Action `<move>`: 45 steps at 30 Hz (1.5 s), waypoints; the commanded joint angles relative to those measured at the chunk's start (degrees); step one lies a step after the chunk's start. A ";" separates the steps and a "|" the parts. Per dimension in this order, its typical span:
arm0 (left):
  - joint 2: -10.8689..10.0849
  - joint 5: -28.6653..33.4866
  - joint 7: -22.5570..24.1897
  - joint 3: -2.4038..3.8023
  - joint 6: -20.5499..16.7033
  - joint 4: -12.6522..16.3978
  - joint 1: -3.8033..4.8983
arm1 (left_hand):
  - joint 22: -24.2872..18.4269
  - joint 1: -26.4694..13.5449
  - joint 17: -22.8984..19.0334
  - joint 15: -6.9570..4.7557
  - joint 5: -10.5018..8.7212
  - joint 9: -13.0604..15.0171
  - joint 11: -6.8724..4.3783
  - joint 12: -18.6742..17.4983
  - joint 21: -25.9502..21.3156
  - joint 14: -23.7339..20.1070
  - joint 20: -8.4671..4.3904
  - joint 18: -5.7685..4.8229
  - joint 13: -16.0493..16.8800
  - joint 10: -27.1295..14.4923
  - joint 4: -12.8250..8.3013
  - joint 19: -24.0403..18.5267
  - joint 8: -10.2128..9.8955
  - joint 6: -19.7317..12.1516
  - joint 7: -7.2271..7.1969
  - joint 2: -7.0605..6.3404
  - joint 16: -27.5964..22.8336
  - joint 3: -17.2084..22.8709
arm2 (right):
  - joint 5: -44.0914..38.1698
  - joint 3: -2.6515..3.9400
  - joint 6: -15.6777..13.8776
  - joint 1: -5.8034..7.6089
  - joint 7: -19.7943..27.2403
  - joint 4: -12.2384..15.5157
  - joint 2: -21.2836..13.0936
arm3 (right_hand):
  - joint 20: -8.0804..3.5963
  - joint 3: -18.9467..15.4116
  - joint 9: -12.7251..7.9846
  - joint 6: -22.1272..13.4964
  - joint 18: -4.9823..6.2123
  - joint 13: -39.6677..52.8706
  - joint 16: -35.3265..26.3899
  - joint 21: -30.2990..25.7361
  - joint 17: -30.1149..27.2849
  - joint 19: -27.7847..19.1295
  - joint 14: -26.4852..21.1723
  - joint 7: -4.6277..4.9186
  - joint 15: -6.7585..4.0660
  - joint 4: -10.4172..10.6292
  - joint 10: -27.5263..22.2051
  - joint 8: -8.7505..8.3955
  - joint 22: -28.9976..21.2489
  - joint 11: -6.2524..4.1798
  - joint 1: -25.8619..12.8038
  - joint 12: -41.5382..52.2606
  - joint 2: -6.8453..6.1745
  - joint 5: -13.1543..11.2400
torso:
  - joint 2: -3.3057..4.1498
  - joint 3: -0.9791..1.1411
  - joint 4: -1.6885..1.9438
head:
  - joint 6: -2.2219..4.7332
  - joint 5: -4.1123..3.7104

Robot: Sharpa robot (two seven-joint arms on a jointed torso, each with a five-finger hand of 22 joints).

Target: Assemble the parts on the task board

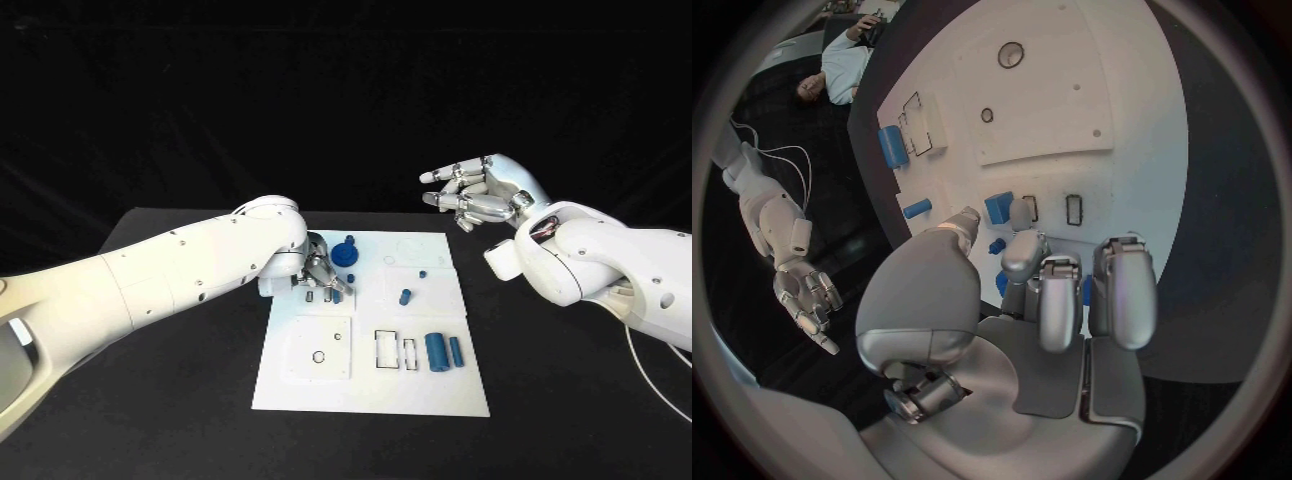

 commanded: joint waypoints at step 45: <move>-1.68 4.20 0.52 0.05 -6.84 2.15 -0.11 | 6.16 10.17 15.06 -0.45 1.10 3.91 -0.20 -1.10 0.28 5.83 -0.16 -1.21 -0.88 0.84 -11.56 1.74 0.90 -2.27 -0.10 1.37 0.14 28.62 | -1.18 -0.04 1.49 -0.05 -0.22 -0.18 -0.08 | 0.11 0.94 0.01 -0.16 0.82 -0.27 -0.70 -0.65 -0.15 -0.67 0.37 0.10 0.00 -0.06 -0.43 0.13 -0.57 -0.11 -0.36 -0.41 -0.14 -0.29 | -0.06 0.06 0.14 | -0.46 -0.15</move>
